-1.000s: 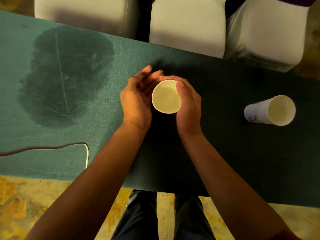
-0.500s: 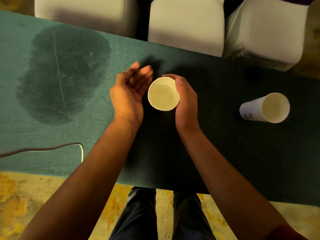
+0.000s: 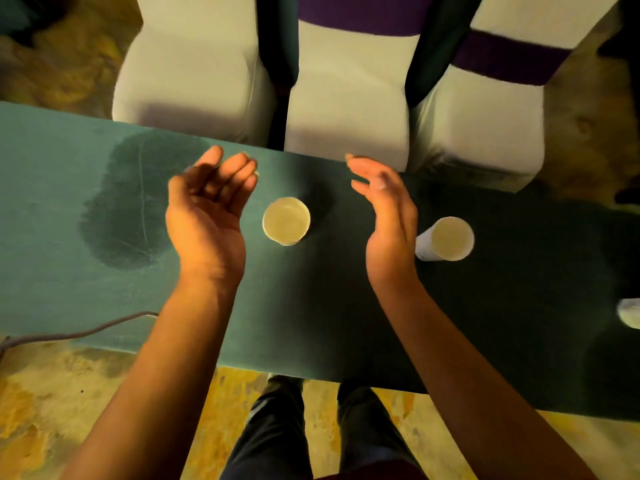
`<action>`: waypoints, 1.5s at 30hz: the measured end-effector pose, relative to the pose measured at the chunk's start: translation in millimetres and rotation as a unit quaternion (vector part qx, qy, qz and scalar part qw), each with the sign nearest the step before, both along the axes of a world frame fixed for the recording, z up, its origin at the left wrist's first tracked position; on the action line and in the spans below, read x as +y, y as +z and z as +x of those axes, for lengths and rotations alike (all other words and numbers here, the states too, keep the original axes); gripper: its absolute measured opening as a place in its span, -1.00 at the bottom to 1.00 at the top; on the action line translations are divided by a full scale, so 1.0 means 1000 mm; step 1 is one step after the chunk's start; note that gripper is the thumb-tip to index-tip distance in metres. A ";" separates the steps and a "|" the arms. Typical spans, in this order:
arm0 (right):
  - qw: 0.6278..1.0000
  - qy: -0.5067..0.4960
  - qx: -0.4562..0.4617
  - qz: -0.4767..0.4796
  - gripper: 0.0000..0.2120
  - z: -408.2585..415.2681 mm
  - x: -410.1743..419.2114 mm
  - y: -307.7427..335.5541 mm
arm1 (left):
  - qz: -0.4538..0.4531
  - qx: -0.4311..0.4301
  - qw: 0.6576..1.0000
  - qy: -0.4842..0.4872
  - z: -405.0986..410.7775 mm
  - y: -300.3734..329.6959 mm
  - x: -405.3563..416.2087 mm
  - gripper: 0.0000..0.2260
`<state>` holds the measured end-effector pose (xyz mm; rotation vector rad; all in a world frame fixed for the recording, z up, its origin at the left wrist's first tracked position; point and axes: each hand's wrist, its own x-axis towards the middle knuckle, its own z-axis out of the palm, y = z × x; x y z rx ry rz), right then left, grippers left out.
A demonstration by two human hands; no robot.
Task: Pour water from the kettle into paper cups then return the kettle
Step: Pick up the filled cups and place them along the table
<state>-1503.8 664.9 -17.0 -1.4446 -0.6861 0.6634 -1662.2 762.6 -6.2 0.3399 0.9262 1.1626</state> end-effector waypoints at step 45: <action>0.941 -0.280 -0.015 -0.190 -0.54 0.409 -0.416 -0.060 | -0.035 0.237 0.880 -0.411 0.475 -0.075 -0.377 -0.76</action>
